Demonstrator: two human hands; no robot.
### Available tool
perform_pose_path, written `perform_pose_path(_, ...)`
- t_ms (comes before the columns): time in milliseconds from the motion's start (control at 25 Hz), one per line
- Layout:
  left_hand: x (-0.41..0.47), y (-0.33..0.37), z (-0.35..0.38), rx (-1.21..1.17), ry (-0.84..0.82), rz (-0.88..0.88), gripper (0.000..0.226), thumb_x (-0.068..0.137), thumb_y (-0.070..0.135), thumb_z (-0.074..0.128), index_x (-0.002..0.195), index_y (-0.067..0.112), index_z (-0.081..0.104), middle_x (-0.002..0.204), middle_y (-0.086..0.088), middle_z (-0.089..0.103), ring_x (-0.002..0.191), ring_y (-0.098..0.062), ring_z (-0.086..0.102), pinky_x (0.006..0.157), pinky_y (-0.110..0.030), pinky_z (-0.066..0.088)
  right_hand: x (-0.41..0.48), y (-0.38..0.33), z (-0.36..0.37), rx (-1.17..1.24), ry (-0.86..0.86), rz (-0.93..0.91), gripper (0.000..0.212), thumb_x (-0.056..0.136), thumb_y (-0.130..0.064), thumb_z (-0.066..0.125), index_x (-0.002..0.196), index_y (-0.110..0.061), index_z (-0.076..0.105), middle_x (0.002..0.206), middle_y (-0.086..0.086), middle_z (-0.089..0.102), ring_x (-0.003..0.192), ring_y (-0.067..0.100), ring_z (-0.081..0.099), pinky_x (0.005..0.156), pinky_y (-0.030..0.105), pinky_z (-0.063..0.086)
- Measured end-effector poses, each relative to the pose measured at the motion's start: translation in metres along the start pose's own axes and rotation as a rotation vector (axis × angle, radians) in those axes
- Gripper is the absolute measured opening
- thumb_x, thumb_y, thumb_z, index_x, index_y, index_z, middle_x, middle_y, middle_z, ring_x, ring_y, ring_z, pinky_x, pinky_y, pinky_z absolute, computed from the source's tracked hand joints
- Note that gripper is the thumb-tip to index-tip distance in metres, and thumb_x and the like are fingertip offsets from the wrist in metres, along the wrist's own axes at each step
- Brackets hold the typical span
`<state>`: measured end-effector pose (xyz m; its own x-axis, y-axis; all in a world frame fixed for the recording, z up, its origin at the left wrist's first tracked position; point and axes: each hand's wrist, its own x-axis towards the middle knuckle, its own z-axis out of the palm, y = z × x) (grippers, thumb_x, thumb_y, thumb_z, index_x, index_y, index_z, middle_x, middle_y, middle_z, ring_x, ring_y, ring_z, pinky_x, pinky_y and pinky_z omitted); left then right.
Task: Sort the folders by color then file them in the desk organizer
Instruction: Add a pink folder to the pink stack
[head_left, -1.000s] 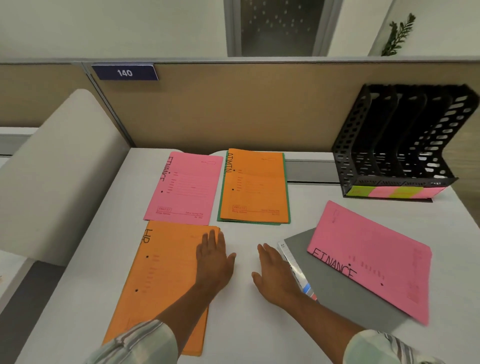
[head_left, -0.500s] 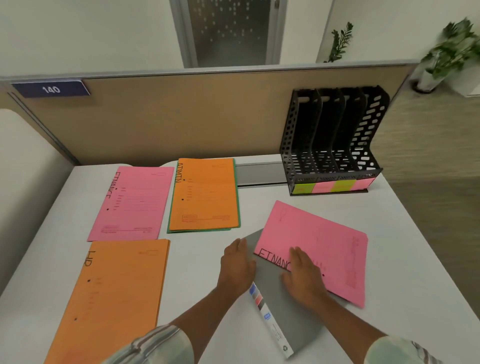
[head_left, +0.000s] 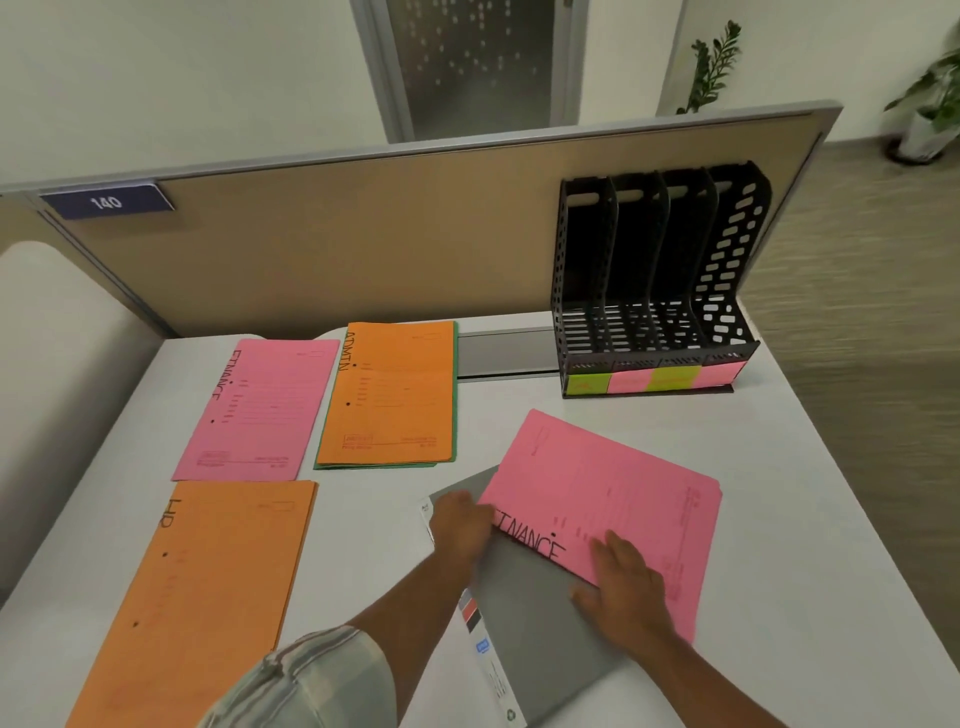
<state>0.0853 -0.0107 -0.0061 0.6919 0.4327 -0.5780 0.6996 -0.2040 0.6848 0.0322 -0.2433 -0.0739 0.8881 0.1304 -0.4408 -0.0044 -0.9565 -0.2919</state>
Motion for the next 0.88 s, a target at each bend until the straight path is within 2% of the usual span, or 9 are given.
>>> perform_pose_path(80,-0.003,0.004,0.005,-0.246,0.046,-0.081,0.031,0.073,0.005,0.071,0.097,0.020,0.060,0.086,-0.006,0.066,0.081,-0.026,0.064,0.080,-0.037,0.058,0.002,0.003,-0.001,-0.022,0.002,-0.030,0.081,0.096,-0.059,0.050,0.163,-0.026,0.021,0.172,0.004,0.015,0.157,0.026,0.016,0.122,0.048,0.024)
perform_pose_path(160,-0.009,0.006,0.013,-0.450,0.050,-0.132,0.036,0.079,-0.005,0.071,0.110,0.011,0.063,0.092,-0.023,0.076,0.069,-0.025,0.070,0.069,-0.035,0.063,0.003,0.007,-0.004,-0.052,0.021,-0.062,0.072,0.100,-0.054,0.046,0.163,-0.026,0.023,0.170,0.003,0.021,0.153,0.027,0.024,0.118,0.049,0.030)
perform_pose_path(240,-0.017,0.008,0.025,-0.498,-0.013,-0.138,0.011,0.087,-0.006,0.072,0.097,-0.004,0.069,0.094,-0.028,0.078,0.062,-0.022,0.071,0.059,-0.030,0.061,0.005,0.007,-0.009,-0.086,0.078,-0.100,0.059,0.105,-0.048,0.039,0.159,-0.025,0.032,0.164,0.000,0.034,0.144,0.026,0.037,0.110,0.047,0.038)
perform_pose_path(280,-0.021,0.009,0.033,-0.499,-0.074,-0.134,0.003,0.089,-0.004,0.072,0.092,-0.004,0.071,0.091,-0.025,0.078,0.061,-0.021,0.069,0.057,-0.030,0.060,0.006,0.005,-0.013,-0.092,0.110,-0.116,0.054,0.106,-0.046,0.037,0.155,-0.025,0.038,0.159,-0.002,0.042,0.138,0.025,0.044,0.105,0.046,0.042)
perform_pose_path(400,-0.038,0.011,0.058,-0.437,-0.256,-0.100,0.012,0.092,-0.003,0.066,0.102,-0.001,0.073,0.088,-0.021,0.076,0.064,-0.025,0.066,0.053,-0.031,0.054,0.006,-0.005,-0.022,-0.066,0.202,-0.162,0.045,0.107,-0.044,0.038,0.147,-0.026,0.050,0.146,-0.006,0.056,0.127,0.022,0.054,0.095,0.043,0.047)
perform_pose_path(560,-0.052,0.015,0.065,-0.436,-0.347,-0.041,0.030,0.089,-0.010,0.055,0.109,0.000,0.073,0.102,-0.033,0.073,0.082,-0.030,0.066,0.073,-0.040,0.051,0.005,-0.019,-0.034,0.047,0.252,-0.207,0.047,0.107,-0.043,0.045,0.150,-0.025,0.052,0.154,-0.005,0.052,0.139,0.018,0.048,0.109,0.041,0.037)
perform_pose_path(600,-0.052,0.016,0.060,-0.448,-0.353,-0.011,0.032,0.089,-0.011,0.052,0.108,0.003,0.074,0.104,-0.034,0.072,0.082,-0.030,0.066,0.072,-0.040,0.051,0.006,-0.022,-0.037,0.068,0.259,-0.221,0.048,0.106,-0.044,0.047,0.150,-0.025,0.052,0.155,-0.005,0.051,0.142,0.017,0.046,0.111,0.040,0.035)
perform_pose_path(720,-0.044,0.020,0.026,-0.483,-0.377,0.060,0.033,0.096,-0.006,0.046,0.104,0.014,0.072,0.097,-0.018,0.078,0.076,-0.025,0.075,0.064,-0.036,0.061,0.008,-0.036,-0.044,0.124,0.268,-0.195,0.054,0.104,-0.050,0.050,0.150,-0.023,0.051,0.159,-0.004,0.045,0.148,0.016,0.039,0.115,0.042,0.032)
perform_pose_path(880,-0.021,0.017,-0.032,-0.493,-0.379,0.092,0.027,0.103,0.007,0.046,0.118,0.016,0.067,0.106,-0.011,0.081,0.093,-0.031,0.080,0.074,-0.051,0.068,0.011,-0.063,-0.047,0.184,0.292,-0.003,0.067,0.102,-0.051,0.054,0.158,-0.016,0.039,0.168,0.003,0.031,0.154,0.023,0.030,0.121,0.047,0.027)
